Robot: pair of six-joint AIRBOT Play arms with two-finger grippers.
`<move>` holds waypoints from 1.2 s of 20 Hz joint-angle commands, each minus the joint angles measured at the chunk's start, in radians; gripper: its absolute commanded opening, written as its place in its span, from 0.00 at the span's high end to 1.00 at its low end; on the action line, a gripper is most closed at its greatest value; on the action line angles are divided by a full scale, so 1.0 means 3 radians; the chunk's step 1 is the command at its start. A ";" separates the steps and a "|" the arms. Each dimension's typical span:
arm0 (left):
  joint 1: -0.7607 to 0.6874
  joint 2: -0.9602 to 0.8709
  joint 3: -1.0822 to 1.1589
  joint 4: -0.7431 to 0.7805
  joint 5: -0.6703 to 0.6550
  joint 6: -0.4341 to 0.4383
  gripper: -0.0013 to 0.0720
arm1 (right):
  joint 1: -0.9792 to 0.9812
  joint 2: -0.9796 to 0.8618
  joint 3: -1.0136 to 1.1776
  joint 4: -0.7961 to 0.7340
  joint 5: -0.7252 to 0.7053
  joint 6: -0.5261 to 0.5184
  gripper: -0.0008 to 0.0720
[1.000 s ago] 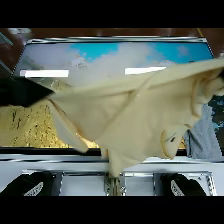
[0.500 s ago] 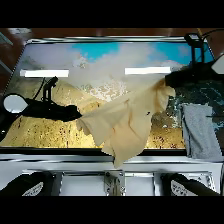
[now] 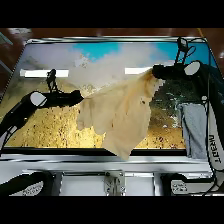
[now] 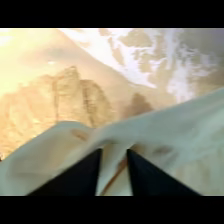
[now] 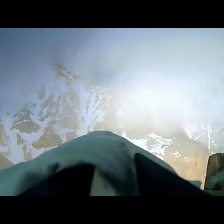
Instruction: Fold the shirts.
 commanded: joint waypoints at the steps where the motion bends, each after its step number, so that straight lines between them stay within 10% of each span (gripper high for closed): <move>1: 0.0071 -0.0184 0.0014 -0.0134 -0.0139 0.0010 0.00 | 0.0093 -0.0111 0.0023 0.0243 0.0327 -0.0042 0.05; 8: 0.1147 -0.0168 -0.0011 0.0272 -0.2293 0.0289 0.22 | -0.0450 0.0247 0.0085 -0.0785 0.1985 -0.0062 0.05; 13: 0.0947 -0.0230 -0.0608 -0.0267 -0.1577 0.0488 0.22 | -0.0853 0.0247 -0.0552 -0.0060 0.2199 -0.0069 0.05; 24: 0.0642 -0.0752 -0.0635 -0.0931 -0.0861 0.0601 0.31 | -0.0848 0.0247 -0.0701 -0.0098 0.2146 -0.0089 0.05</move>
